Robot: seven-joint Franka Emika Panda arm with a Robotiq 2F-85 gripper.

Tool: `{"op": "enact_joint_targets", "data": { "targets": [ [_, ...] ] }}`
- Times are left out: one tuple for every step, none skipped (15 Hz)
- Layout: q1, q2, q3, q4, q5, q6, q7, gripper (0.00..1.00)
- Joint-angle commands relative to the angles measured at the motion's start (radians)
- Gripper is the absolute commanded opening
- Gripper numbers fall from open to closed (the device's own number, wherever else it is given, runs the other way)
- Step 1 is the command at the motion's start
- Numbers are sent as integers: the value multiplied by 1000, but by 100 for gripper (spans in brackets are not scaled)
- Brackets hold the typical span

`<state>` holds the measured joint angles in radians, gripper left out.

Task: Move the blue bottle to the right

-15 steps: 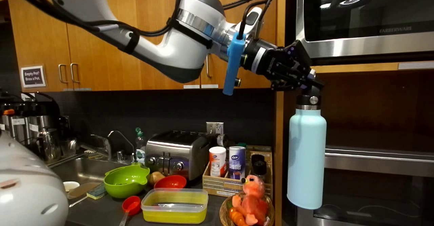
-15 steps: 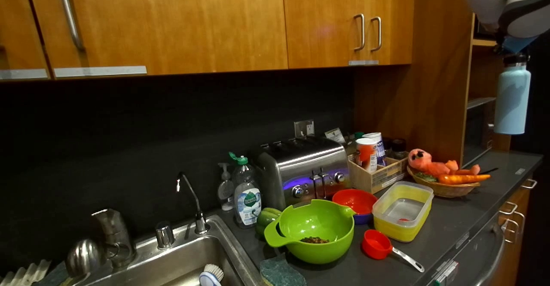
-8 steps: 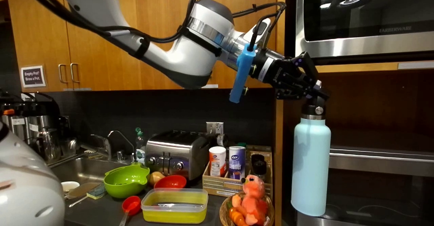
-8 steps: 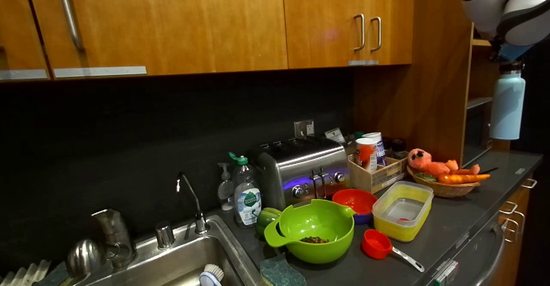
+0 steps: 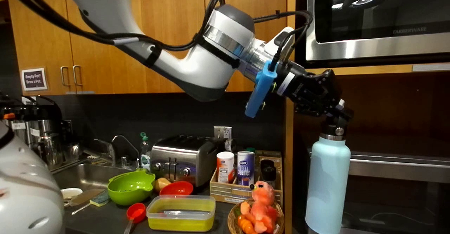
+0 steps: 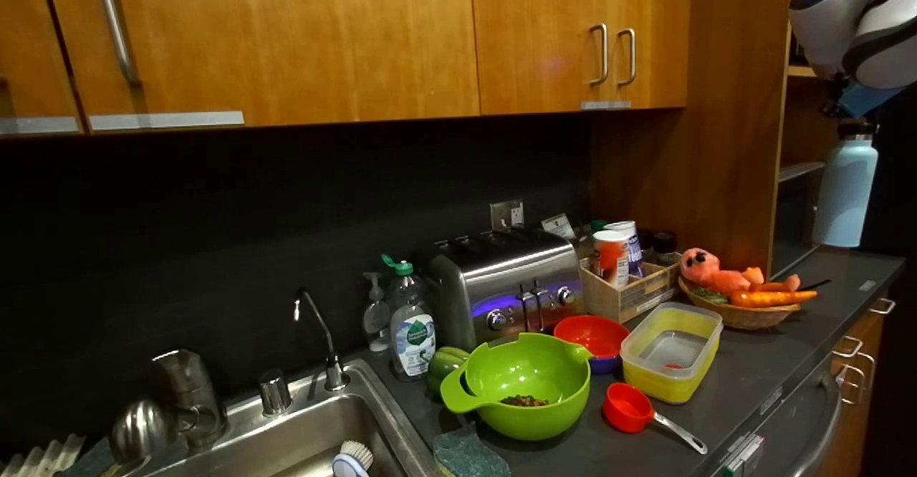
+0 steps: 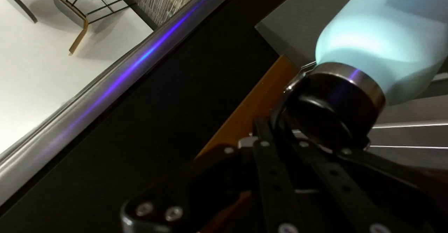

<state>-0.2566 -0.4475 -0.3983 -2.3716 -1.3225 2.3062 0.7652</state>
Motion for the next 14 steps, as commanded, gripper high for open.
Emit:
{"op": "enact_joint_targets", "data": {
  "targets": [
    [-31, 29, -7, 30, 33, 65, 2, 2],
    [-37, 34, -8, 32, 42, 75, -1, 2],
    [-42, 37, -9, 31, 49, 84, -4, 2],
    [-48, 42, -9, 33, 58, 91, -10, 2],
    [-52, 47, -7, 34, 67, 95, -15, 2],
    [-56, 51, -6, 35, 82, 94, -24, 2],
    [-59, 56, -4, 36, 93, 90, -29, 2],
    [-61, 62, -3, 37, 111, 82, -38, 2],
    [-65, 66, -2, 36, 122, 78, -45, 2],
    [-68, 69, -1, 34, 134, 77, -51, 2],
    [-72, 73, 0, 33, 142, 76, -55, 2],
    [-74, 76, 1, 33, 150, 75, -62, 2],
    [-78, 80, 2, 32, 154, 75, -66, 2],
    [-83, 81, 2, 30, 155, 76, -69, 2]
  ]
}}
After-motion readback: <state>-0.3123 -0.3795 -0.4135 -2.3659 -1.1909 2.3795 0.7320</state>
